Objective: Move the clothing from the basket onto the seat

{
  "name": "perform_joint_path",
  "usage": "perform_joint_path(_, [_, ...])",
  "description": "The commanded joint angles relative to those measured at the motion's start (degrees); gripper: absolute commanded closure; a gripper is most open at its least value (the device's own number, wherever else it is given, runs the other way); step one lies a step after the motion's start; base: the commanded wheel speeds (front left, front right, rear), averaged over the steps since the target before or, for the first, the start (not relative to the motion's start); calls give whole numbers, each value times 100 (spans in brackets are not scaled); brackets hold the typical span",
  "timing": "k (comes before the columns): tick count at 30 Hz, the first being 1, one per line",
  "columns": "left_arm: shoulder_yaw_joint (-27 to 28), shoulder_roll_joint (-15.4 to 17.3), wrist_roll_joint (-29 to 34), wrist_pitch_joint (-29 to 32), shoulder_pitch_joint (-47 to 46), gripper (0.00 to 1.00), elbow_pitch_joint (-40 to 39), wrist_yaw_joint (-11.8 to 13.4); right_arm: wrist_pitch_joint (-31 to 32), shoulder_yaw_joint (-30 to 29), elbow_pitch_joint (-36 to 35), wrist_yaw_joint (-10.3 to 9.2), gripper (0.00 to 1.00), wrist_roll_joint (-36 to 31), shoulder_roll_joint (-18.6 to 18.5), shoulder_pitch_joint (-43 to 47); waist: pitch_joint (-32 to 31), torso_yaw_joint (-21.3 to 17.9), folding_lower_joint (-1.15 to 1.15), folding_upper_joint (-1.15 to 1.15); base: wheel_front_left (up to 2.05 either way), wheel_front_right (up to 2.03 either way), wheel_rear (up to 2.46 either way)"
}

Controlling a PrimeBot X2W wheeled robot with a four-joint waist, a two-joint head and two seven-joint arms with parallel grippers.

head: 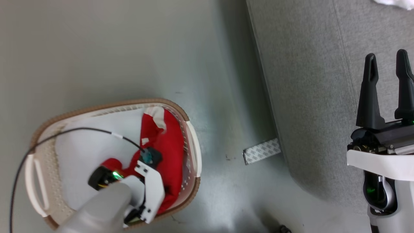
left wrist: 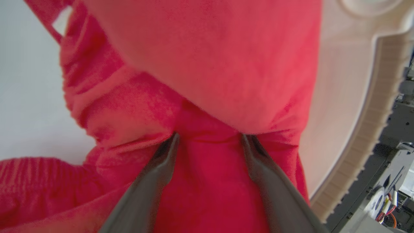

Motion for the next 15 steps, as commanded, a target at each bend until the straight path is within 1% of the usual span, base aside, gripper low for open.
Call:
perform_joint_path(1, [-71,45,-78,111,-155,0,158,11,-15,-3,-24,-13,0,65,31,-115,186,-105,-1,0,0,0,0])
perform_joint_path(4, [-161,29,-39,192,-378,0,509,11,-15,15,-29,-13,0,80,39,-168,353,-153,-1,0,0,0,0])
perform_joint_path(10, [-330,-112,25,189,-602,0,1040,11,-15,2,9,-13,0,120,42,-214,487,-174,-1,0,0,0,0])
perform_joint_path(11, [-347,-131,25,198,-626,3,1119,12,-15,-5,13,-13,0,124,42,-217,495,-172,-1,0,0,0,0])
perform_joint_path(12, [-366,-154,19,203,-636,51,1180,12,-15,-10,20,-13,0,122,43,-221,496,-169,-1,0,0,0,0])
perform_joint_path(13, [-380,-187,-7,187,-631,79,1218,12,-15,-12,30,-13,0,118,43,-225,490,-166,-1,0,0,0,0])
perform_joint_path(14, [-394,-212,-40,157,-624,100,1230,12,-15,-12,42,-13,0,111,42,-227,476,-161,-1,0,0,0,0])
perform_joint_path(15, [-412,-228,-68,118,-610,100,1236,12,-15,-11,53,-13,0,100,42,-230,452,-155,-1,0,0,0,0])
